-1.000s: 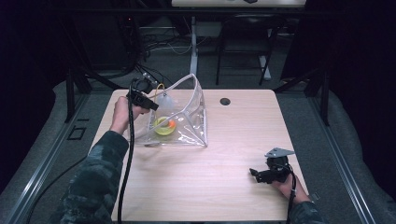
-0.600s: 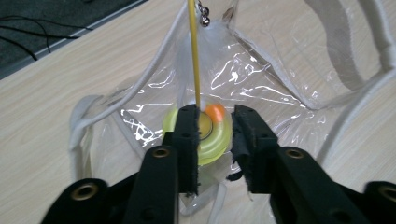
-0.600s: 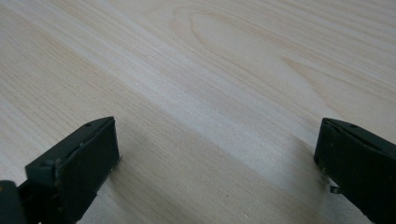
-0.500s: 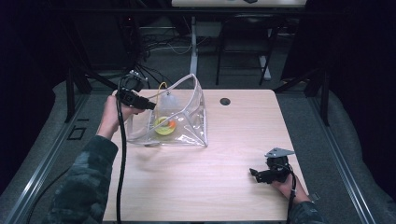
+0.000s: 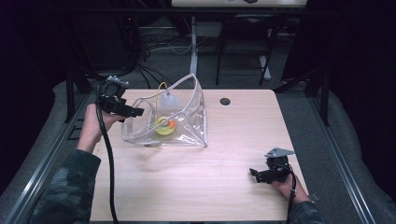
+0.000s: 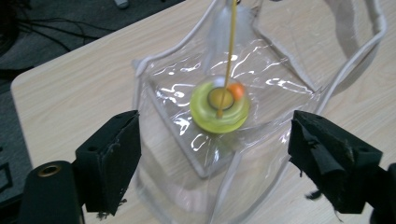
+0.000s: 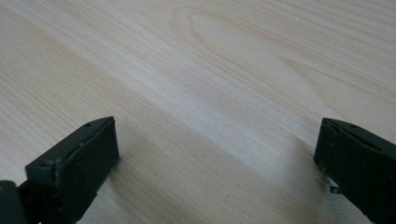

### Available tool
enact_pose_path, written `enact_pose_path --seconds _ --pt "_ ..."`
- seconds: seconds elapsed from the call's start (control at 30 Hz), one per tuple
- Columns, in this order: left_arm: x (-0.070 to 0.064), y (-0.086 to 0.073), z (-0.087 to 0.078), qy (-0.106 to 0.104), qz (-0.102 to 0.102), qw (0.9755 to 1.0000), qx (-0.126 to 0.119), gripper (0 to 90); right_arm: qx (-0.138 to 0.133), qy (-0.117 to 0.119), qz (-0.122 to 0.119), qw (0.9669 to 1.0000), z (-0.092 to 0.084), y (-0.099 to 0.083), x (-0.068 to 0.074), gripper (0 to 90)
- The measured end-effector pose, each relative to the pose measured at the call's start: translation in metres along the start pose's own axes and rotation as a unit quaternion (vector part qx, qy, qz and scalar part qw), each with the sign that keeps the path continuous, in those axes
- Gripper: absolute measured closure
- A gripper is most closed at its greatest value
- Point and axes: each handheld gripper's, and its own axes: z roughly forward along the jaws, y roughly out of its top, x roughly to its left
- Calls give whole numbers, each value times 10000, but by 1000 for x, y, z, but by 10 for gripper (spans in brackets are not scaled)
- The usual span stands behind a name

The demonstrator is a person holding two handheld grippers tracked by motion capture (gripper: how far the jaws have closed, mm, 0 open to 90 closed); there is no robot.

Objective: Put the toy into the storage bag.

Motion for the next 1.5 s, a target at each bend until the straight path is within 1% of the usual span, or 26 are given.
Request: enact_pose_path --seconds 0.13,0.23,0.3,0.5,0.57,0.63,0.73,0.8,0.93,1.1,1.13,1.2,1.23,1.3,1.37,1.5 --pt "7 -17 -6 114 -124 9999 -6 130 -18 13 18 10000 0 0 0 0" --pt "10 -30 -9 264 -125 9995 68 71 -28 15 25 10000 0 0 0 0" --pt "12 -39 -11 345 -139 9993 95 58 -29 15 25 10000 0 0 0 0" --pt "20 -67 -14 443 -331 9984 61 30 -29 14 24 10000 0 0 0 0" --pt "22 -76 -14 442 -391 9982 43 18 -30 14 26 10000 0 0 0 0" --pt "23 -84 -14 500 -391 9979 94 4 -30 13 26 10000 0 0 0 0" --pt "25 -95 -12 553 -454 9974 99 2 -28 11 24 10000 0 0 0 0" --pt "25 -102 -9 529 -508 9972 144 2 -31 12 26 10000 0 0 0 0" --pt "24 -119 -2 587 -517 9968 194 1 -25 -1 19 10000 0 0 0 0" --pt "22 -137 9 575 -585 9961 317 1 -32 12 28 10000 0 0 0 0" --pt "22 -141 11 545 -580 9962 361 1 -23 -5 18 10000 0 0 0 0" --pt "22 -148 16 504 -638 9957 446 1 -33 11 27 10000 0 0 0 0" --pt "22 -151 19 485 -704 9953 461 1 -33 11 27 10000 0 0 0 0" --pt "22 -158 24 422 -753 9948 541 1 -31 11 28 10000 0 0 0 0" --pt "22 -164 29 404 -753 9944 616 1 -31 13 27 10000 0 0 0 0" --pt "21 -177 38 362 -860 9932 694 0 -31 14 28 10000 0 0 0 0"
